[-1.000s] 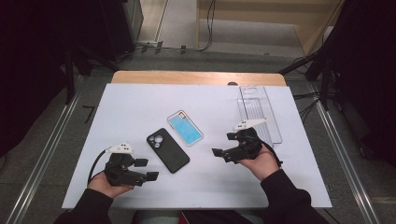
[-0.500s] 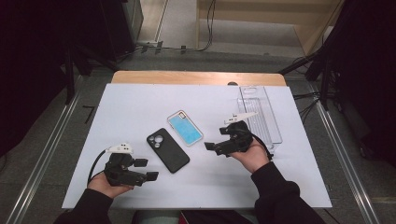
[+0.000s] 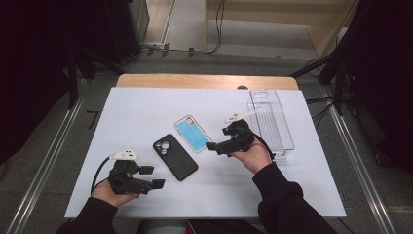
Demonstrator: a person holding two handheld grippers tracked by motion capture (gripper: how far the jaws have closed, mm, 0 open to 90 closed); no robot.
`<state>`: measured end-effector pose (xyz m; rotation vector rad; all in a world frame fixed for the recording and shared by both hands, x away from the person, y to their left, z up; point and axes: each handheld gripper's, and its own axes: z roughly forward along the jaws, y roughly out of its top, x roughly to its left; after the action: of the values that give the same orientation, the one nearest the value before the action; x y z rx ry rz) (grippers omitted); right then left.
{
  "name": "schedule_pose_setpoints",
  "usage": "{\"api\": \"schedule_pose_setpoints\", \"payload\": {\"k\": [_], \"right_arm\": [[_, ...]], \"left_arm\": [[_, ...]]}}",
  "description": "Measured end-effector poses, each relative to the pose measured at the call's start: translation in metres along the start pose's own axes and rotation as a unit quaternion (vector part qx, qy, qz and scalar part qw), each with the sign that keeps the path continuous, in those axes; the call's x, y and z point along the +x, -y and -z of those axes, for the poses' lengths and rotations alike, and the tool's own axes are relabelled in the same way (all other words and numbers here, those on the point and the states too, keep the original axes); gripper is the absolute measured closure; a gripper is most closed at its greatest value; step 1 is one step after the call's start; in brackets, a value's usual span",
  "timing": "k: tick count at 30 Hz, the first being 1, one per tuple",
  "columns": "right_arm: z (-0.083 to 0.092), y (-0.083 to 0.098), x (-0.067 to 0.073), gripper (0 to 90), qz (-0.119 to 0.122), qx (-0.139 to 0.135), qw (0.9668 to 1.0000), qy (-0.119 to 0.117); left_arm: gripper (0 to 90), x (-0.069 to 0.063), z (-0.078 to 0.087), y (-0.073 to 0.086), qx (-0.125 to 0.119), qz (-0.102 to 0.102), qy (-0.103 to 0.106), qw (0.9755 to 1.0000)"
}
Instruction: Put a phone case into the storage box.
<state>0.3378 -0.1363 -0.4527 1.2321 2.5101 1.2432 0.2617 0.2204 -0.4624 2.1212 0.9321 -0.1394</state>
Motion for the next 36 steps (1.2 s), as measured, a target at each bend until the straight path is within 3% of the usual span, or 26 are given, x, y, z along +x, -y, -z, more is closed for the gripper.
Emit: {"api": "schedule_pose_setpoints", "payload": {"k": [11, 20, 32, 36], "right_arm": [[-0.02, -0.02, 0.0, 7.9, 0.0, -0.006, 0.9999, -0.01], [-0.038, -0.034, 0.003, 7.9, 0.009, -0.004, 0.9999, -0.005], [-0.061, -0.054, 0.01, 7.8, 0.016, 0.013, 0.9998, 0.008], [-0.067, -0.055, 0.009, 7.9, 0.008, 0.017, 0.9998, 0.005]], "left_arm": [[21.0, 0.0, 0.0, 0.0, 0.001, -0.001, -0.001, 1.0], [21.0, 0.001, 0.001, 0.001, -0.002, 0.003, -0.001, 1.0], [21.0, 0.001, 0.001, 0.001, 0.0, 0.002, -0.003, 1.0], [21.0, 0.001, 0.001, 0.001, -0.001, 0.001, -0.002, 1.0]]}}
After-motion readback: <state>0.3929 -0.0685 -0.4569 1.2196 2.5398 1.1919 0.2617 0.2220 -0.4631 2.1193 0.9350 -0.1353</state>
